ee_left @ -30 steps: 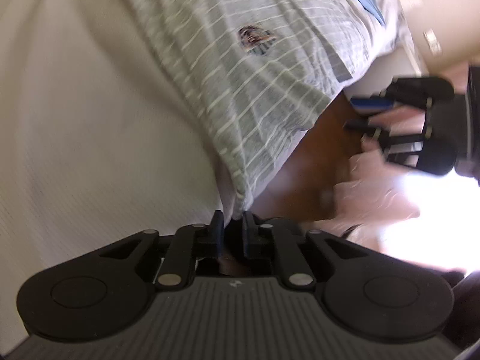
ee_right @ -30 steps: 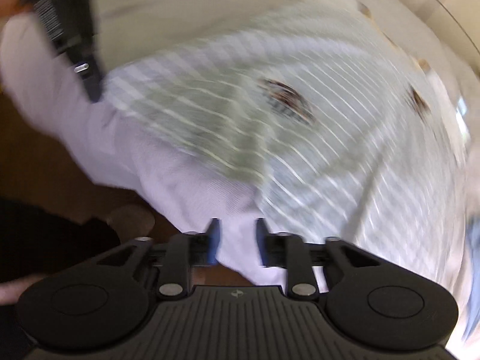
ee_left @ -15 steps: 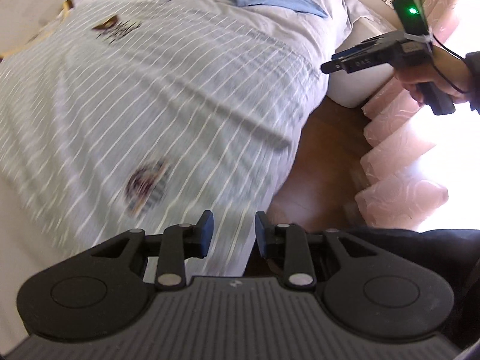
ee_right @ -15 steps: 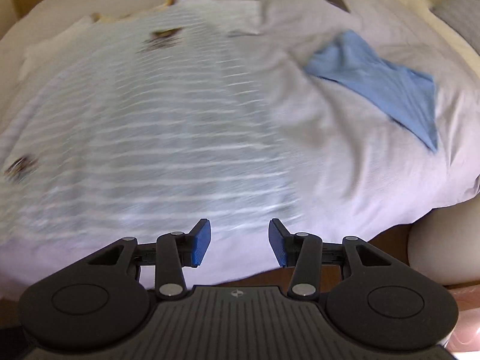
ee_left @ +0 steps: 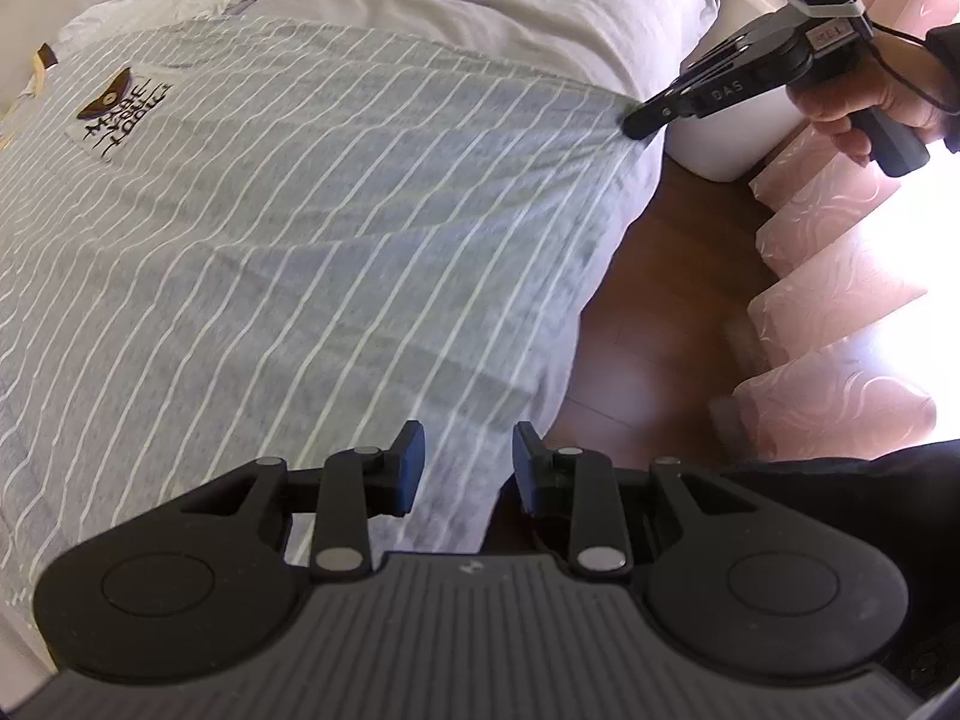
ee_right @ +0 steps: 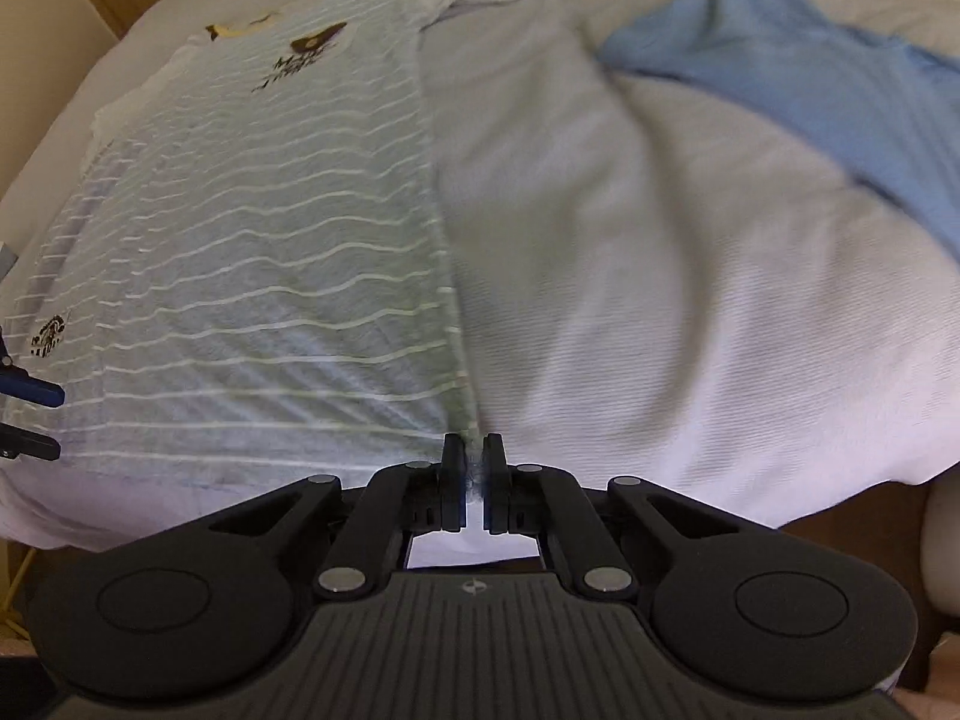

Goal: Fold clothes

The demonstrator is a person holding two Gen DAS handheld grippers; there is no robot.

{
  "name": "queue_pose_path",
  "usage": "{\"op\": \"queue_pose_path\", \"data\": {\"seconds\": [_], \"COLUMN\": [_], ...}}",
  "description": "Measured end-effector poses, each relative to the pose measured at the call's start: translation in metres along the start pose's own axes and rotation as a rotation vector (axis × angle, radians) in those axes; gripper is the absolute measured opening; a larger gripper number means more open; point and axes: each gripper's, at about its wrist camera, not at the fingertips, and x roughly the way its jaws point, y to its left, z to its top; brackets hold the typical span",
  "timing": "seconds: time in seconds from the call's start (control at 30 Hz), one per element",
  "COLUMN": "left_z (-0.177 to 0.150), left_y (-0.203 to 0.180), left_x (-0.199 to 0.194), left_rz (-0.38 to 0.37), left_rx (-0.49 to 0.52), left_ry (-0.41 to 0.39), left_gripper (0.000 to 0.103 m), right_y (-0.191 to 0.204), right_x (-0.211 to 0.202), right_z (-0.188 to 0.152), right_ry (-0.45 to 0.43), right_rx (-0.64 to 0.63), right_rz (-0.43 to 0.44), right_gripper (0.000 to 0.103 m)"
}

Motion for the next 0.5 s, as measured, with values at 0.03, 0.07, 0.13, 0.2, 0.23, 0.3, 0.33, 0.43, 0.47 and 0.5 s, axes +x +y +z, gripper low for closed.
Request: {"op": "queue_pose_path", "data": {"seconds": [0.03, 0.07, 0.13, 0.2, 0.23, 0.3, 0.33, 0.43, 0.47, 0.5], "left_z": [0.000, -0.001, -0.006, -0.014, -0.019, -0.031, -0.037, -0.055, -0.061, -0.067], "left_y": [0.002, 0.005, 0.019, 0.040, 0.053, 0.082, 0.098, 0.143, 0.158, 0.172], "left_x": [-0.002, -0.004, -0.012, -0.020, -0.024, -0.031, -0.034, -0.043, -0.046, -0.048], "left_rz": [0.010, 0.022, 0.071, 0.123, 0.155, 0.220, 0.250, 0.323, 0.333, 0.343], "left_rx": [-0.010, -0.021, -0.054, -0.106, -0.136, -0.198, -0.230, -0.317, -0.338, -0.359], "left_ry": [-0.003, -0.007, -0.019, -0.030, -0.037, -0.055, -0.065, -0.097, -0.111, -0.125], "left_gripper": [0.027, 0.028, 0.030, 0.031, 0.032, 0.034, 0.034, 0.035, 0.035, 0.036], "right_y": [-0.004, -0.008, -0.001, 0.003, 0.003, 0.000, 0.002, 0.007, 0.011, 0.016], "right_x": [-0.004, -0.009, -0.008, -0.006, -0.005, -0.004, -0.004, -0.008, -0.009, -0.010], "right_z": [0.001, 0.002, 0.005, 0.007, 0.007, 0.006, 0.006, 0.006, 0.008, 0.009], "right_ry": [0.002, 0.004, -0.010, -0.002, 0.002, 0.014, 0.020, 0.037, 0.041, 0.045], "right_rx": [-0.009, -0.019, -0.004, -0.032, -0.034, -0.012, -0.014, -0.046, -0.066, -0.099], "right_rz": [-0.003, -0.005, -0.035, -0.063, -0.080, -0.090, -0.095, -0.139, -0.168, -0.202], "right_gripper": [0.003, 0.003, 0.003, 0.003, 0.002, 0.002, 0.002, 0.002, 0.002, 0.002]}}
